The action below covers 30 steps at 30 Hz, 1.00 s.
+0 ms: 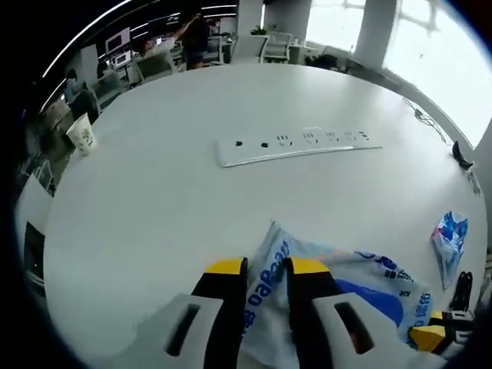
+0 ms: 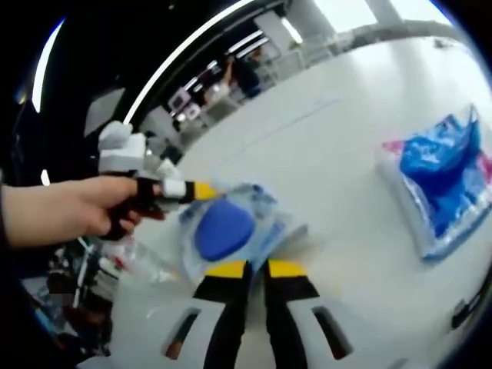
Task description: Arrange the tabletop items into an orderly group along one side of the table until the central work area is clear of visible clutter.
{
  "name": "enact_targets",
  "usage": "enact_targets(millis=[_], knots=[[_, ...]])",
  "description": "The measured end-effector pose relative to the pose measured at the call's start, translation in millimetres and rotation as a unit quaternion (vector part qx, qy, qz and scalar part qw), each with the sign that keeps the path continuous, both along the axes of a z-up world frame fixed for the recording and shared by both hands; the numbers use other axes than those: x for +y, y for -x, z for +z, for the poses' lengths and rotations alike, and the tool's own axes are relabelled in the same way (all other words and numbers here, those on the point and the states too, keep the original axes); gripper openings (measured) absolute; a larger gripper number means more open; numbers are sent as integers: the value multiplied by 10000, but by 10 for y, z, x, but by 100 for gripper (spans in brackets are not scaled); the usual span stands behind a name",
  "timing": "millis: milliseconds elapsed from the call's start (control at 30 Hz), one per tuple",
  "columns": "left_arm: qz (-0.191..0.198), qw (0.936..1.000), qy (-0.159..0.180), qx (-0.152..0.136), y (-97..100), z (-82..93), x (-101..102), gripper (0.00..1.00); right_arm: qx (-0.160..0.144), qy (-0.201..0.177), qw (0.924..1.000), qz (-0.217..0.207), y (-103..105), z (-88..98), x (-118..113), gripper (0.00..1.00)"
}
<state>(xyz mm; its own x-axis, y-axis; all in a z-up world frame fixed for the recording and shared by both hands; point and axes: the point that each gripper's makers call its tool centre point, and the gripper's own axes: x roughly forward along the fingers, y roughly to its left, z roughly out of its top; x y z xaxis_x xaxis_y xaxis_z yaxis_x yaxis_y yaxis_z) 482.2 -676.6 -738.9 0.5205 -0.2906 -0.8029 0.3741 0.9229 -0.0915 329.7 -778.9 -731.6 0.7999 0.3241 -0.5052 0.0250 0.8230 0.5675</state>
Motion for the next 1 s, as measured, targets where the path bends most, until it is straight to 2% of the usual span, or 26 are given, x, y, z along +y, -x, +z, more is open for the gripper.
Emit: enact_targets(millis=[167, 467, 733, 933, 967, 1000], knots=[[-33, 10000, -13, 8, 37, 26, -20, 10, -59, 195, 9997, 141, -32, 16, -32, 0], [-136, 9999, 38, -17, 144, 110, -51, 7, -129, 399, 9990, 142, -40, 98, -221, 0], [2, 9995, 309, -30, 283, 241, -101, 7, -226, 603, 9978, 131, -55, 209, -406, 0], [-88, 9991, 393, -130, 397, 378, -147, 5, -308, 680, 9972, 98, -85, 329, -549, 0], [-94, 9990, 417, -133, 418, 394, -152, 0, -328, 714, 9968, 112, -91, 346, -570, 0], [-182, 9984, 529, -64, 465, 405, -188, 0, -371, 749, 9963, 181, -102, 363, -575, 0]])
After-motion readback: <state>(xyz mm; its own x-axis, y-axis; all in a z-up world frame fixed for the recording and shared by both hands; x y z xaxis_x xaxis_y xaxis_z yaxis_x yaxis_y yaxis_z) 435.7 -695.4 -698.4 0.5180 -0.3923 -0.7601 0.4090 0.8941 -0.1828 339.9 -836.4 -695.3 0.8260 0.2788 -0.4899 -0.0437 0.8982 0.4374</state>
